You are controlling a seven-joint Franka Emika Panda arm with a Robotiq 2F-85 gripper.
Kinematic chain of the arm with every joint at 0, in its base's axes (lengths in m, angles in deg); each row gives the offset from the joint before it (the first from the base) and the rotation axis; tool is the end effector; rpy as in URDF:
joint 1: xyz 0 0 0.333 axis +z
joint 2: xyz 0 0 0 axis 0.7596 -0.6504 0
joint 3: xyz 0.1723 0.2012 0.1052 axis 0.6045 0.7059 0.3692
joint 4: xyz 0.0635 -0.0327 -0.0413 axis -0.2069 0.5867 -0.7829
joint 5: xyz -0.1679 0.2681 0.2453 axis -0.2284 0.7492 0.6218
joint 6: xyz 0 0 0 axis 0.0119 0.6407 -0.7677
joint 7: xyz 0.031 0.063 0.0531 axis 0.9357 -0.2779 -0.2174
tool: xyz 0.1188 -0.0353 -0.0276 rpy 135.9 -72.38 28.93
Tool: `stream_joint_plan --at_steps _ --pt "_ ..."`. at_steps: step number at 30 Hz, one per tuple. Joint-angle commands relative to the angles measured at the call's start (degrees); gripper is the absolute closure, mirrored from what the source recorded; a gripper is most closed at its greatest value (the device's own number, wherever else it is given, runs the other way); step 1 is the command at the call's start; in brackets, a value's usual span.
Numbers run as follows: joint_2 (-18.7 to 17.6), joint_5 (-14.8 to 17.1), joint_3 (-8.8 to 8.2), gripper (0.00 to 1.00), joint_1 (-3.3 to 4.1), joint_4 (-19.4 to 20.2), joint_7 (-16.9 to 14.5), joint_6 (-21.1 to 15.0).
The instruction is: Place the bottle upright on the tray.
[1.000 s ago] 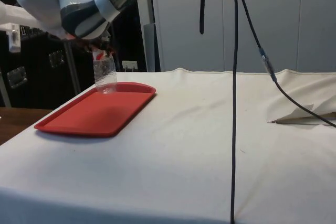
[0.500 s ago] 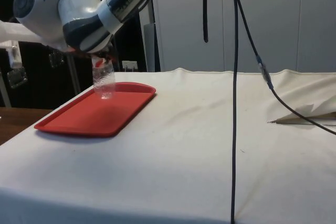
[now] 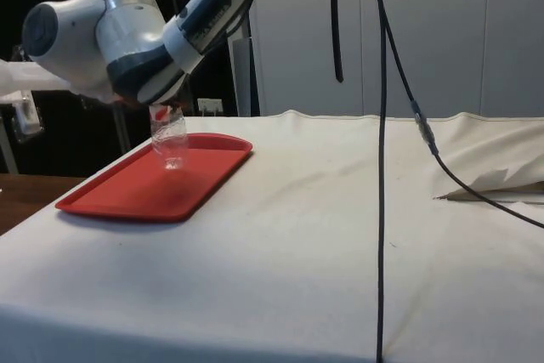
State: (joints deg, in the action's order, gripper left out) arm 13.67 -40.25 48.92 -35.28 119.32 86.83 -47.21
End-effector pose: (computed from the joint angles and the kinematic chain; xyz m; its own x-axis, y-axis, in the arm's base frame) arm 0.7271 0.0163 0.1919 -0.1067 -0.5176 0.8489 -0.9940 0.0348 -0.1036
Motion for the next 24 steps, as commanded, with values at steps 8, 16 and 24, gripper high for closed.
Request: stream_joint_plan --at_steps 8,16,24 --pt "-1.1 -1.4 0.40 0.86 0.17 -0.1 1.2 0.1" --pt "-2.2 -2.3 0.63 0.86 0.23 -0.9 1.7 0.2" --pt "-2.2 -2.4 0.63 0.86 0.29 -1.0 1.7 0.7"
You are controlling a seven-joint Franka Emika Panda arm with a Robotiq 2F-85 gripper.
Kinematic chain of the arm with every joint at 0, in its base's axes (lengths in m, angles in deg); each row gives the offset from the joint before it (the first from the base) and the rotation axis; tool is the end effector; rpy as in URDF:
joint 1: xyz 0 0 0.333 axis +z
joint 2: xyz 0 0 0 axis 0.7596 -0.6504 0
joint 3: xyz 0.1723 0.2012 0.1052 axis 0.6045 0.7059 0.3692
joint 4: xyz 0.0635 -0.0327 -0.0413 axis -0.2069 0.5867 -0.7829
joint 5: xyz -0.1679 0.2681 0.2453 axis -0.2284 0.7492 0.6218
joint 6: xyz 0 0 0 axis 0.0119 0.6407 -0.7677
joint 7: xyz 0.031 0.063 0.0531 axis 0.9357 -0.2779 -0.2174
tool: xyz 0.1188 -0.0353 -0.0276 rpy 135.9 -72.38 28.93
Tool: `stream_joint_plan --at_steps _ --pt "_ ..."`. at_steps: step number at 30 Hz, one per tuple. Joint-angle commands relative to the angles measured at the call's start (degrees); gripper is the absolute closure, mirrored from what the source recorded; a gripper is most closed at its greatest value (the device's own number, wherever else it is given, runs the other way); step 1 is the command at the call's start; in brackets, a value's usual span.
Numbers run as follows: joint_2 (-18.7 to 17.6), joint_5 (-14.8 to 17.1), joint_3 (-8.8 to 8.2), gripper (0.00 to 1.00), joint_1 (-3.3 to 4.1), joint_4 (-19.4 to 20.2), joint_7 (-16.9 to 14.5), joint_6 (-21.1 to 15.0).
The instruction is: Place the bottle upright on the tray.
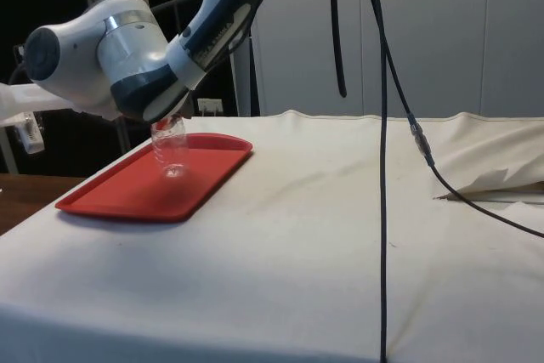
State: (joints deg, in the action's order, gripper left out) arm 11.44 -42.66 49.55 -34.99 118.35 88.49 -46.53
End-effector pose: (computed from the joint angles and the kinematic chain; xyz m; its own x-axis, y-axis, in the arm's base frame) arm 0.7260 0.0228 0.1736 -0.1005 -0.4857 0.8683 -0.9943 0.0185 -0.1047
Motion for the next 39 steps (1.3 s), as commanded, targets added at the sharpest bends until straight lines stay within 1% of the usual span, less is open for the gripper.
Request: stream_joint_plan --at_steps 1,8,9,11,16,17,18,25,26,27,29,35,39 --pt "-0.1 0.0 0.06 0.86 0.00 -0.1 0.1 -0.1" --pt "-0.5 0.1 0.11 0.86 -0.11 -0.2 0.1 -0.1" --pt "-0.2 0.0 0.00 0.86 0.00 0.0 0.0 0.1" --pt "-0.6 0.2 0.17 0.86 -0.17 -0.3 0.1 -0.2" --pt "-0.5 0.2 0.17 0.86 -0.29 -0.5 -0.3 0.0" --pt "-0.2 0.0 0.00 0.86 -0.06 -0.1 -0.1 0.1" --pt "-0.6 0.3 0.17 0.86 -0.34 -0.6 -0.5 0.0" --pt "-1.8 0.6 0.34 0.86 -0.74 -2.5 -2.2 0.2" --pt "-1.2 0.0 0.00 0.86 -0.40 -1.6 -1.8 0.1" --pt "-2.0 0.6 0.34 0.86 -0.86 -2.8 -2.5 0.2" --pt "-2.7 0.7 0.40 0.86 -1.03 -3.9 -3.3 0.2" --pt "-2.8 0.3 0.29 0.86 -0.69 -4.2 -3.3 0.9" --pt "-2.8 0.2 0.29 0.86 -0.63 -4.2 -3.2 1.0"
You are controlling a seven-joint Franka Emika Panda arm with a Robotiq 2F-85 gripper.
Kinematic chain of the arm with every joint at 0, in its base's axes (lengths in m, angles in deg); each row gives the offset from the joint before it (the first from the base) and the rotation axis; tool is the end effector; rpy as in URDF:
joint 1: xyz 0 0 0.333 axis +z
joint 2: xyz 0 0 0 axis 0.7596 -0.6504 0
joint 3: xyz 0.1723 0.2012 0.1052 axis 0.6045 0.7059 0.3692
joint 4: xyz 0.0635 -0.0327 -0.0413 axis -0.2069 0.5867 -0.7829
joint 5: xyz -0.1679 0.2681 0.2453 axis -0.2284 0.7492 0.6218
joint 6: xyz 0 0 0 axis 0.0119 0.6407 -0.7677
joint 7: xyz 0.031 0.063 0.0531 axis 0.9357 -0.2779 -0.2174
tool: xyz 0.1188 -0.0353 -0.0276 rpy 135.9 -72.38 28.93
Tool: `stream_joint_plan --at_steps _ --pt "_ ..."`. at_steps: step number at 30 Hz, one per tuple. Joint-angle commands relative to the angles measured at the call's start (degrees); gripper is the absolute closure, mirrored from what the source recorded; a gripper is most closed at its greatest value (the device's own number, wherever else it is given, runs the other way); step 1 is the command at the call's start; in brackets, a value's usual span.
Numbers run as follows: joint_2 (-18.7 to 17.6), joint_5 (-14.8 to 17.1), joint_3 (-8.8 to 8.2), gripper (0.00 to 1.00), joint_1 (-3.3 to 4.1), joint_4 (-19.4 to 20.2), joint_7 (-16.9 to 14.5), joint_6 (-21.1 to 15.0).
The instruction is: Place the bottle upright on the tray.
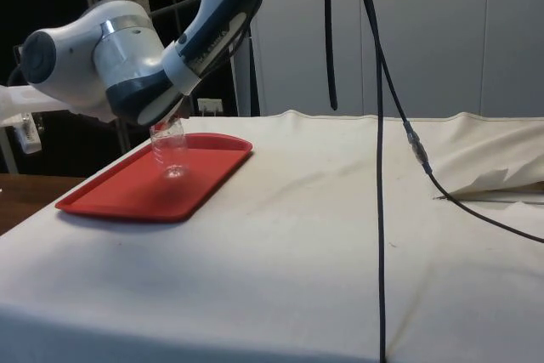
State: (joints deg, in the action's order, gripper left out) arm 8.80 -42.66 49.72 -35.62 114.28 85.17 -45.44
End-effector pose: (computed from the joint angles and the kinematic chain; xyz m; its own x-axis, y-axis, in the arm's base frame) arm 0.7340 0.0190 0.1715 -0.0649 -0.4795 0.8751 -0.9975 0.0056 -0.0709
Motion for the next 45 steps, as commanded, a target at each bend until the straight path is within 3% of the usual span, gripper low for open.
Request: stream_joint_plan --at_steps 1,11,16,17,19,20,25,45 --pt "-0.1 0.2 0.11 0.86 0.00 -0.2 0.1 0.0" --pt "-0.1 0.0 0.06 0.86 0.06 -0.1 0.2 0.1" --pt "0.0 -0.3 0.00 0.58 0.06 0.0 0.1 0.3" --pt "-0.1 -0.2 0.06 0.58 0.00 -0.1 0.2 0.2" --pt "0.0 -0.2 0.06 0.45 0.00 -0.1 0.2 0.2" --pt "0.0 -0.2 0.06 0.31 0.06 -0.1 0.2 0.2" --pt "0.0 -0.3 0.00 0.01 0.06 0.0 0.1 0.3" --pt "0.0 -0.2 0.40 0.00 0.40 -0.5 0.2 2.0"
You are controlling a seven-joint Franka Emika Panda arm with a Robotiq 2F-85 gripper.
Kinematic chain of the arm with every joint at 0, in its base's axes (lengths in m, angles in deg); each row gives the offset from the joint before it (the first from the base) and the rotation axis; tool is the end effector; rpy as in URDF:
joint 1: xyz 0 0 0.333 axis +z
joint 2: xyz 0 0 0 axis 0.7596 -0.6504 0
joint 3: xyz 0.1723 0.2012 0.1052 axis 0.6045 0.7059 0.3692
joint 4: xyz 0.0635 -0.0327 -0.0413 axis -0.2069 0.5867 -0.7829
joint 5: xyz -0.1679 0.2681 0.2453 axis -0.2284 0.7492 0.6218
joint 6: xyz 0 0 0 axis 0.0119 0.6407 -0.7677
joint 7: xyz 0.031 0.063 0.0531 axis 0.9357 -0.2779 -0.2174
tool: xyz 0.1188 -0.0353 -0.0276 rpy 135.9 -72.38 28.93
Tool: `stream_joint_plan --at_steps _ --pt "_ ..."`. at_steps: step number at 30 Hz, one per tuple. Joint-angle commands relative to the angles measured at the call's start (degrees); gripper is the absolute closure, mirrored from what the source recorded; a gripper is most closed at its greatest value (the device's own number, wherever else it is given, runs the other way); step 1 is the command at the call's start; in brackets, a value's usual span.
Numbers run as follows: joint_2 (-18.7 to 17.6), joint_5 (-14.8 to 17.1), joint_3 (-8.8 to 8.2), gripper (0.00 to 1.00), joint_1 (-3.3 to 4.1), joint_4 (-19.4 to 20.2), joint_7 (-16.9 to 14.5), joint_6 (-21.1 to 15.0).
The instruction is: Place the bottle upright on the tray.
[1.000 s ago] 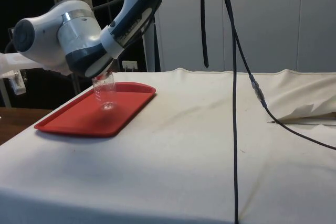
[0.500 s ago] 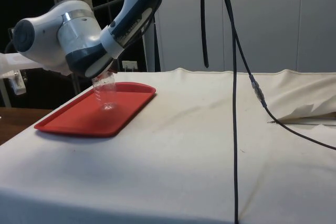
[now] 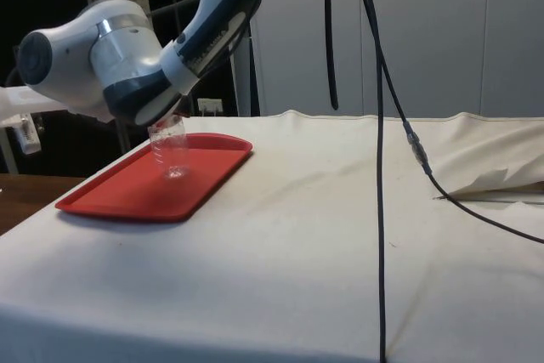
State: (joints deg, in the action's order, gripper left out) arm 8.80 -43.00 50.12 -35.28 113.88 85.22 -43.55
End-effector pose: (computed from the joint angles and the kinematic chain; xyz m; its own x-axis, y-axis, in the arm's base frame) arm 0.7320 0.0236 0.1745 -0.0650 -0.4657 0.8826 -0.9978 0.0167 -0.0647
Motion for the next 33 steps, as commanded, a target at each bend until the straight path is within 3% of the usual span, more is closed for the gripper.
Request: stream_joint_plan --at_steps 1,13,25,33 --pt "0.0 0.2 0.11 0.00 0.17 -0.3 0.1 0.6" --pt "-0.2 0.3 1.15 0.00 0.40 -1.4 0.5 2.5" --pt "-0.4 0.0 1.38 0.00 0.06 -2.1 0.3 2.2" --pt "-2.8 -0.1 1.38 0.00 -0.52 -6.2 -1.1 2.6"
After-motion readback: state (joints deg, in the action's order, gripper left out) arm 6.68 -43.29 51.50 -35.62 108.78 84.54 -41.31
